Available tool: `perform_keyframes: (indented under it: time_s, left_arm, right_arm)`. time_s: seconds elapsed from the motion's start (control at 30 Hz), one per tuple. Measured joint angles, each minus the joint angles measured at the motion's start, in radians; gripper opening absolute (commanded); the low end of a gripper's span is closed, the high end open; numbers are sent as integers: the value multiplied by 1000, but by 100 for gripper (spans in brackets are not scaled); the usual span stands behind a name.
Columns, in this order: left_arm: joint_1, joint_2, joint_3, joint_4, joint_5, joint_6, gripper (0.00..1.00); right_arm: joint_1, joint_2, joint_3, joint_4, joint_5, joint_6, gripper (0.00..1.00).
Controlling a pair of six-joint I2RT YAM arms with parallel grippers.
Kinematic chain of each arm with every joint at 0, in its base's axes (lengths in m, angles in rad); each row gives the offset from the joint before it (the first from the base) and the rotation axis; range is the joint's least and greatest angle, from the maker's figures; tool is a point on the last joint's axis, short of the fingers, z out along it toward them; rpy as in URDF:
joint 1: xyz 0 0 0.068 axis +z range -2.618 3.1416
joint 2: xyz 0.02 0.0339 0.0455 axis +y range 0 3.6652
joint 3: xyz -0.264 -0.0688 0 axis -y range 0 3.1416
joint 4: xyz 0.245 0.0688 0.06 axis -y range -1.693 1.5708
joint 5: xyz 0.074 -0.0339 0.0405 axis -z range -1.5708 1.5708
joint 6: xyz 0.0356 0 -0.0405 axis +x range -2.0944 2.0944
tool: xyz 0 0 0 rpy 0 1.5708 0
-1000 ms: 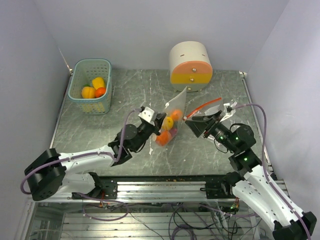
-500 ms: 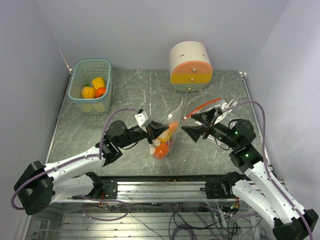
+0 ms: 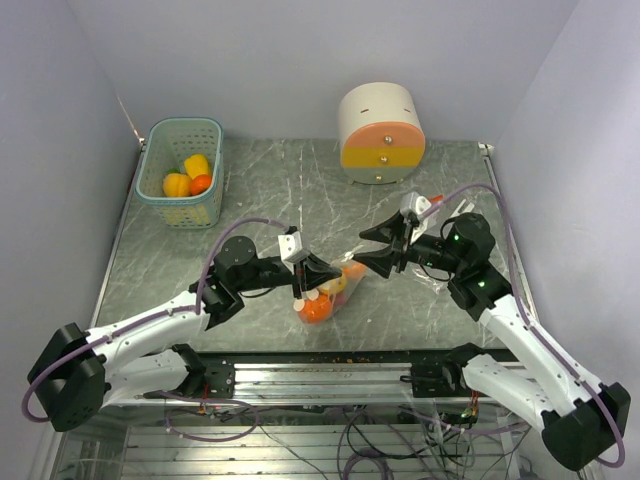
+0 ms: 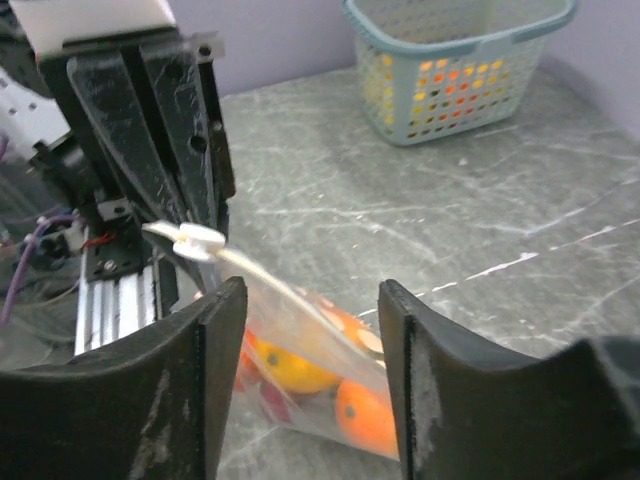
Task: Open the zip-top bag and remove the fake food
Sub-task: Adjust the zipper food storage bag at the center of the board.
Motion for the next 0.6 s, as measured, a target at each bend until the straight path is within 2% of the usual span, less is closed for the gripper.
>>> perform_keyframes:
  time_s: [0.07, 0.1, 0.17, 0.2, 0.23, 0.4, 0.43, 0.47, 0.5, 0.6]
  left_arm:
    - [3, -3, 0, -4, 7, 1, 7]
    - [5, -6, 0, -6, 11, 2, 7]
    - [10, -11, 0, -6, 19, 1, 7]
    - [12, -13, 0, -6, 24, 0, 7]
    - [13, -13, 0, -5, 29, 0, 7]
    - [13, -15, 0, -3, 35, -3, 7]
    - [13, -15, 0, -3, 34, -3, 12]
    - [13, -16, 0, -2, 30, -3, 27]
    - [13, -16, 0, -2, 24, -3, 35]
    - [13, -23, 0, 2, -1, -5, 46]
  right_arm:
    - [0, 23, 0, -2, -43, -14, 42]
    - [0, 32, -1, -2, -65, -18, 35]
    - [0, 40, -3, 2, -102, -22, 18]
    - [0, 41, -3, 4, -114, -24, 6]
    - [0, 43, -3, 8, -128, -23, 0]
    - [0, 51, -9, 26, -153, -11, 0]
    - [0, 53, -11, 31, -152, -8, 0]
    - [0, 54, -11, 31, -151, -6, 0]
    - [0, 54, -11, 31, -148, -2, 0]
    - [0, 54, -11, 30, -133, 10, 0]
